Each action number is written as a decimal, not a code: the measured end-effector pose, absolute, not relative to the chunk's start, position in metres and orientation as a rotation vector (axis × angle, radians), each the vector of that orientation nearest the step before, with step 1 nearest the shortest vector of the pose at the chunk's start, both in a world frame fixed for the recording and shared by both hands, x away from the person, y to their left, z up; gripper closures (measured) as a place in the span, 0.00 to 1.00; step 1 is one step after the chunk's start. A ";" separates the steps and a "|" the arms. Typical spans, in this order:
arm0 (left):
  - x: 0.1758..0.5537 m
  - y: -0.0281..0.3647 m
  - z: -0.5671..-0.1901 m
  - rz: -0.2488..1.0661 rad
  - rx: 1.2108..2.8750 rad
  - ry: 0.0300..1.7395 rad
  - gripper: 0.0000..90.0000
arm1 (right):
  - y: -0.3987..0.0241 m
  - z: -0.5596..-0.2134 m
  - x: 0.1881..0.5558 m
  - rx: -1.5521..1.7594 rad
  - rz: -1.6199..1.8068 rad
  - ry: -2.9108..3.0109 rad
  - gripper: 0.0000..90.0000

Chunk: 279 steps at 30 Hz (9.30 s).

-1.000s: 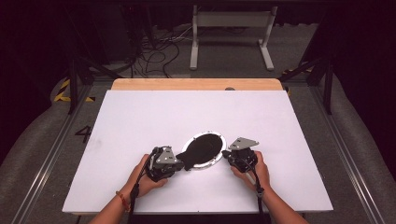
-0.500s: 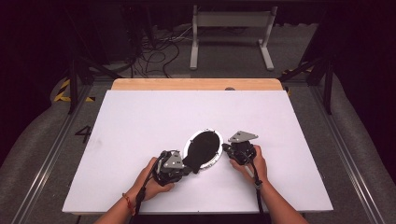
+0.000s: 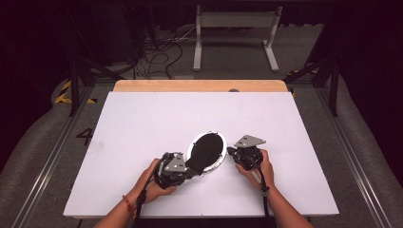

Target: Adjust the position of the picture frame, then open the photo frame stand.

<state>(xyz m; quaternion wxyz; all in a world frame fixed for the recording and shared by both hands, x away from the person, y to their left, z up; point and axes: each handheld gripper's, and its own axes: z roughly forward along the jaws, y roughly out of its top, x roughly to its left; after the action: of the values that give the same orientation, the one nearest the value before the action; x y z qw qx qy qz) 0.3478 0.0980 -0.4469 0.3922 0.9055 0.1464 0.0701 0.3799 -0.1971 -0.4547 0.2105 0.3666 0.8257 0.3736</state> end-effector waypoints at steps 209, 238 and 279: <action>0.362 0.152 -0.460 0.372 2.201 0.696 0.32 | -0.199 -0.470 0.386 1.668 1.800 2.432 0.57; 0.421 0.094 -0.459 0.085 2.137 0.691 0.28 | -0.196 -0.463 0.382 1.294 1.786 2.493 0.71; 0.429 0.093 -0.448 0.076 2.015 0.585 0.31 | -0.192 -0.448 0.378 0.919 1.645 2.494 0.77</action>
<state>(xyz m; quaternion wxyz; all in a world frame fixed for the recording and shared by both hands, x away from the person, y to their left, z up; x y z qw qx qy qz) 0.4293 0.0927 -0.4482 0.4979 0.8323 0.2416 0.0316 0.3784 -0.1917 -0.4479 0.0077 0.2940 0.7979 0.5262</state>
